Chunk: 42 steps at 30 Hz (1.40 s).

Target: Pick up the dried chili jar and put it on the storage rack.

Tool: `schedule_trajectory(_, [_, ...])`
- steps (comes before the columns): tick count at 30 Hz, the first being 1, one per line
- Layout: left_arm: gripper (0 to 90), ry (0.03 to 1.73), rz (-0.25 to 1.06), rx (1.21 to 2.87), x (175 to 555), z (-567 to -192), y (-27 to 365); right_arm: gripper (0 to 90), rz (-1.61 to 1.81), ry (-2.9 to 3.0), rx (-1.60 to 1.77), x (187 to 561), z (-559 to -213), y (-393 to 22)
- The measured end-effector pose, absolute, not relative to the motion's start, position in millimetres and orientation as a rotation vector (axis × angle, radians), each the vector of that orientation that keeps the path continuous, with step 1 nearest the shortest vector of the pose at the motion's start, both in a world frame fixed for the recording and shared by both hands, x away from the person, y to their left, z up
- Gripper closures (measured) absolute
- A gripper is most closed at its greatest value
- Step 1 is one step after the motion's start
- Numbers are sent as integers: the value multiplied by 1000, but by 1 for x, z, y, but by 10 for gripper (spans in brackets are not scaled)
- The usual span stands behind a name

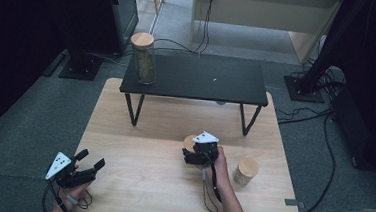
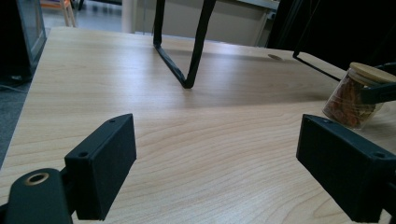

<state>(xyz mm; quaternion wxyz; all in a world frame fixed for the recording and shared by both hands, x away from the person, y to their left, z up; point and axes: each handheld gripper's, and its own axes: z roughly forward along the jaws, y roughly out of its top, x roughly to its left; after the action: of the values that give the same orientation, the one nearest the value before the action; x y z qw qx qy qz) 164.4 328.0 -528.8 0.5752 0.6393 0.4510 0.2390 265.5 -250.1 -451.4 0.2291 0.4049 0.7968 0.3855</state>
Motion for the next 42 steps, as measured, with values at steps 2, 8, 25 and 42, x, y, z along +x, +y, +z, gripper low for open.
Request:
schedule_trajectory(2, [121, 1055, 560, 1498, 164, -529, 328, 196, 1060, 2199, 1113, 266, -451, -249])
schedule_trajectory(8, [121, 1057, 563, 1499, 164, -529, 328, 242, 1058, 2198, 1106, 266, -452, -247])
schedule_trajectory(25, [121, 1060, 573, 1499, 163, -529, 326, 256, 1085, 2180, 1121, 257, -435, -254])
schedule_trajectory(42, [122, 1055, 577, 1512, 163, -528, 325, 256, 1086, 2188, 1079, 254, -392, -267])
